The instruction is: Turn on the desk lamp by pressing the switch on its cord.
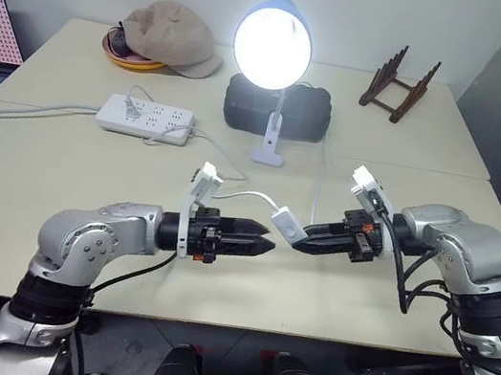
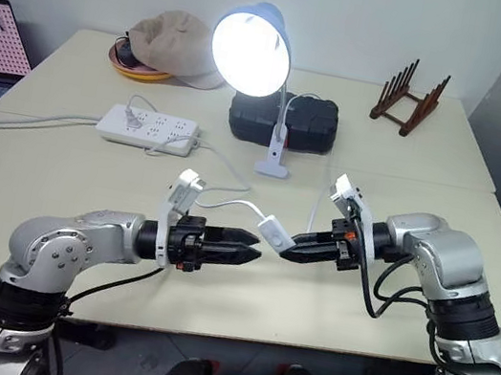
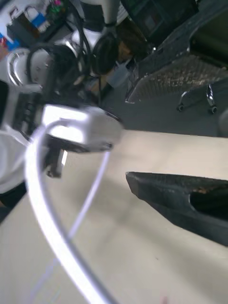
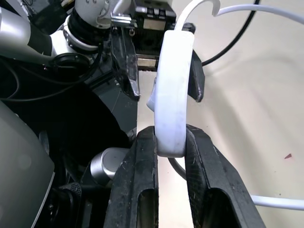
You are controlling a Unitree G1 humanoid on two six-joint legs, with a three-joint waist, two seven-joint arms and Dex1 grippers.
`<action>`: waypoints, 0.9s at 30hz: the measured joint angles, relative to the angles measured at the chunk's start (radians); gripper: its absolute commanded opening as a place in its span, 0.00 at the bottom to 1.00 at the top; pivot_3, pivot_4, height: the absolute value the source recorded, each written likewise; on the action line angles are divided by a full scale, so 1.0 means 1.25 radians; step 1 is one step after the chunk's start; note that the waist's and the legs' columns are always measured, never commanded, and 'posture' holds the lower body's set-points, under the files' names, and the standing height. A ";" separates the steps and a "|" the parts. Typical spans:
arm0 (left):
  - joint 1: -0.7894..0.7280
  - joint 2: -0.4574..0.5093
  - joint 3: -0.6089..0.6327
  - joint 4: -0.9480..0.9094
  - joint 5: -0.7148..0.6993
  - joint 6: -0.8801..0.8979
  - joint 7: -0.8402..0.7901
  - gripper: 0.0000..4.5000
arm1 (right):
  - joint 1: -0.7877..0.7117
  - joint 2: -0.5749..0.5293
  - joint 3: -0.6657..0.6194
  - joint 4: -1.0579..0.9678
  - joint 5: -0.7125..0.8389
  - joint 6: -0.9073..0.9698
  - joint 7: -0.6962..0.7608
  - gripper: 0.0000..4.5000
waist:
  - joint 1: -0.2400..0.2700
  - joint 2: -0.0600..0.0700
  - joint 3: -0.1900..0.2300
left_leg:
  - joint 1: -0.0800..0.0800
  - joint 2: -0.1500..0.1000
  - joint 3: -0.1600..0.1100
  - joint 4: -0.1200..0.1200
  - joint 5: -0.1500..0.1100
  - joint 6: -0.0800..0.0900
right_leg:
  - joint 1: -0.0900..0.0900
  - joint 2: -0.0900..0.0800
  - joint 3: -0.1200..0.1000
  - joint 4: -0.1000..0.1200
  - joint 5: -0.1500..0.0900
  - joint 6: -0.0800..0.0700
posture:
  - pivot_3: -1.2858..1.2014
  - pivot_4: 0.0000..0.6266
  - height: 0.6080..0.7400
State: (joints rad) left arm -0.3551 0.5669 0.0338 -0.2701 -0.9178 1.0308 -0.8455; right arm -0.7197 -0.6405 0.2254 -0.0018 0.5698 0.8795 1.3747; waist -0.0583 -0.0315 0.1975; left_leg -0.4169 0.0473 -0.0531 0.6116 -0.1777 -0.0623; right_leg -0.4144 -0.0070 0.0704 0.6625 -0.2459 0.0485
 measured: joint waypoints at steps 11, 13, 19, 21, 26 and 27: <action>0.151 0.148 0.048 -0.130 0.194 -0.242 -0.029 0.99 | -0.122 0.091 0.155 0.396 -0.352 -0.457 -0.117 0.09 | 0.001 -0.001 0.000 | -0.001 0.000 0.002 -0.002 0.000 -0.001 | -0.002 0.000 0.001 -0.002 0.000 -0.001 | 0.52 0.24 1.00; 0.152 0.155 0.048 -0.132 0.207 -0.261 -0.033 0.99 | -0.136 0.095 0.172 0.447 -0.395 -0.510 -0.134 0.09 | 0.004 -0.001 0.000 | -0.003 0.000 0.002 -0.002 0.000 -0.001 | -0.003 0.000 0.001 -0.002 0.000 -0.001 | 0.52 0.24 1.00; 0.121 0.157 0.046 -0.118 0.265 -0.331 -0.032 1.00 | -0.191 0.126 0.182 0.595 -0.472 -0.643 -0.134 0.33 | 0.002 -0.001 0.000 | -0.003 0.000 0.002 -0.002 0.000 -0.001 | -0.004 0.000 0.001 0.000 0.001 0.001 | 0.52 0.24 1.00; 0.115 0.158 0.046 -0.101 0.268 -0.334 -0.034 1.00 | -0.186 0.123 0.177 0.593 -0.468 -0.638 -0.093 0.44 | 0.001 -0.001 0.000 | -0.003 0.000 0.002 -0.002 0.000 -0.001 | -0.004 0.000 0.001 0.000 0.001 0.002 | 0.52 0.24 1.00; 0.104 0.179 0.033 -0.086 0.278 -0.333 -0.055 1.00 | -0.164 0.097 0.147 0.539 -0.460 -0.611 -0.054 0.65 | 0.002 -0.001 0.000 | -0.003 0.000 0.002 -0.002 0.000 0.000 | -0.004 0.000 0.001 0.000 0.001 0.002 | 0.52 0.24 1.00; 0.085 0.196 0.027 -0.069 0.287 -0.332 -0.066 1.00 | -0.143 0.075 0.130 0.489 -0.442 -0.586 -0.043 0.72 | 0.006 0.000 0.000 | -0.003 0.000 0.001 -0.002 0.000 0.000 | -0.004 0.000 0.000 0.001 0.001 0.002 | 0.52 0.24 1.00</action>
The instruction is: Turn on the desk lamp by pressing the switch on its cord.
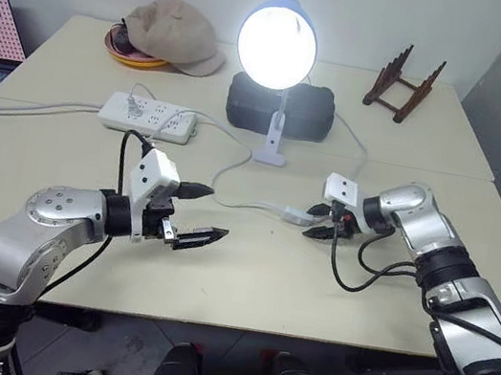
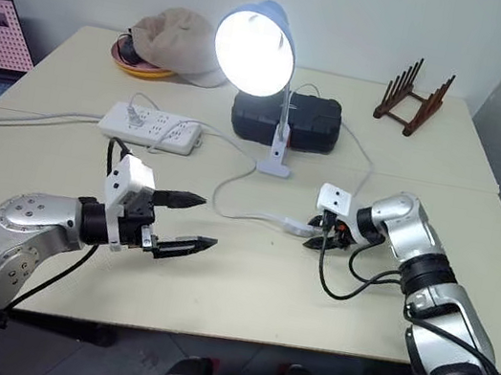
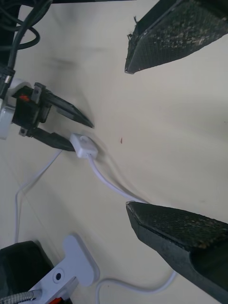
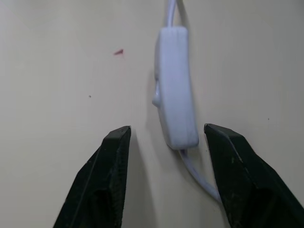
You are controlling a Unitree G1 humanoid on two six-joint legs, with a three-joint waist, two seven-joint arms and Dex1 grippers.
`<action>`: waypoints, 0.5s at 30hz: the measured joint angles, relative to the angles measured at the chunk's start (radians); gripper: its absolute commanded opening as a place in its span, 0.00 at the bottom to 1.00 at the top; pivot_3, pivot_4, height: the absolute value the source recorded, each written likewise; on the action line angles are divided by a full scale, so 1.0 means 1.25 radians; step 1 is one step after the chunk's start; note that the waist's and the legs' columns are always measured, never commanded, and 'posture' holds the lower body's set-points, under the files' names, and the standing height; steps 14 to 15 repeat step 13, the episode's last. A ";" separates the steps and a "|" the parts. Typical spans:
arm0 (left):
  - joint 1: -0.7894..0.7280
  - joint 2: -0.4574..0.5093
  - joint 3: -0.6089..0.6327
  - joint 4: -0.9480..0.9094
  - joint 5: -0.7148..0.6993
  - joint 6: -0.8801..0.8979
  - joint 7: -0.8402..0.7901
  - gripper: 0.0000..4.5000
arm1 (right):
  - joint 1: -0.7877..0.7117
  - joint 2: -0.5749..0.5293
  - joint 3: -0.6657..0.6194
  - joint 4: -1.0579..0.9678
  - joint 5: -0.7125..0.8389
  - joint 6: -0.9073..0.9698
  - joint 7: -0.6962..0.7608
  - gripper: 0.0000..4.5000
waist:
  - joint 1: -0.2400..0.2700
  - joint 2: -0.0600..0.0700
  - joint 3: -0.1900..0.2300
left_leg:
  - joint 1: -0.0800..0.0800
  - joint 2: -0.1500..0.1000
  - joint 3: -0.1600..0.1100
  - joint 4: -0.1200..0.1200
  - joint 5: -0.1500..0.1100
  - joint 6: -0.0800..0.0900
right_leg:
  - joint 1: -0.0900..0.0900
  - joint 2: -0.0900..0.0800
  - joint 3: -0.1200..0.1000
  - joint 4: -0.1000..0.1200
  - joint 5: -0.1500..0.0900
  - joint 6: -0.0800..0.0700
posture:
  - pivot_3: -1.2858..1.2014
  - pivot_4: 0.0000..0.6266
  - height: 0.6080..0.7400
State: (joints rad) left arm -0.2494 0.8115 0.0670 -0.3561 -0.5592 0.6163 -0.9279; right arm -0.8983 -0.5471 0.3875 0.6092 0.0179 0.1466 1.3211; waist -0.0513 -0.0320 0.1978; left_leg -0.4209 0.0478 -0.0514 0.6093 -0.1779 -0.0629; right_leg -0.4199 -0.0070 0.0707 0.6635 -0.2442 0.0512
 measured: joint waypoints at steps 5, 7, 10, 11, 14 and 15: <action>-0.074 0.037 -0.008 0.067 0.028 0.002 -0.027 1.00 | 0.062 -0.077 -0.094 -0.182 0.064 0.123 0.004 0.97 | 0.001 0.000 0.000 | 0.000 0.000 0.001 0.000 0.000 0.000 | 0.000 0.000 0.000 -0.001 -0.001 -0.001 | 0.52 0.24 1.00; -0.099 0.043 -0.013 0.087 0.029 0.003 -0.041 1.00 | 0.107 -0.098 -0.137 -0.269 0.089 0.175 -0.014 0.99 | 0.000 0.000 0.000 | 0.000 0.000 0.000 0.000 0.000 0.000 | 0.000 0.000 0.000 0.000 0.000 0.000 | 0.52 0.24 1.00; -0.124 0.074 -0.016 0.122 0.041 0.003 -0.070 1.00 | 0.201 -0.151 -0.192 -0.408 0.147 0.274 -0.025 0.99 | 0.001 0.000 0.000 | 0.000 0.000 0.000 -0.001 0.000 0.000 | 0.000 0.000 0.000 0.000 0.000 0.000 | 0.52 0.24 1.00; -0.126 0.081 -0.016 0.131 0.044 0.002 -0.075 1.00 | 0.222 -0.160 -0.207 -0.437 0.162 0.297 -0.032 0.99 | 0.001 0.001 0.000 | 0.000 0.000 0.000 -0.001 0.000 0.000 | 0.000 0.000 0.000 0.000 0.000 0.000 | 0.52 0.24 1.00; -0.134 0.088 -0.021 0.156 0.055 -0.002 -0.092 1.00 | 0.261 -0.161 -0.248 -0.518 0.201 0.359 -0.063 0.99 | -0.004 0.001 0.000 | 0.000 0.000 0.001 -0.001 0.000 0.000 | -0.001 0.000 0.001 0.000 0.000 0.000 | 0.52 0.24 1.00; -0.134 0.088 -0.021 0.156 0.055 -0.002 -0.092 1.00 | 0.261 -0.161 -0.248 -0.518 0.201 0.359 -0.063 0.99 | -0.004 0.001 0.000 | 0.000 0.000 0.001 -0.001 0.000 0.000 | -0.001 0.000 0.001 0.000 0.000 0.000 | 0.52 0.24 1.00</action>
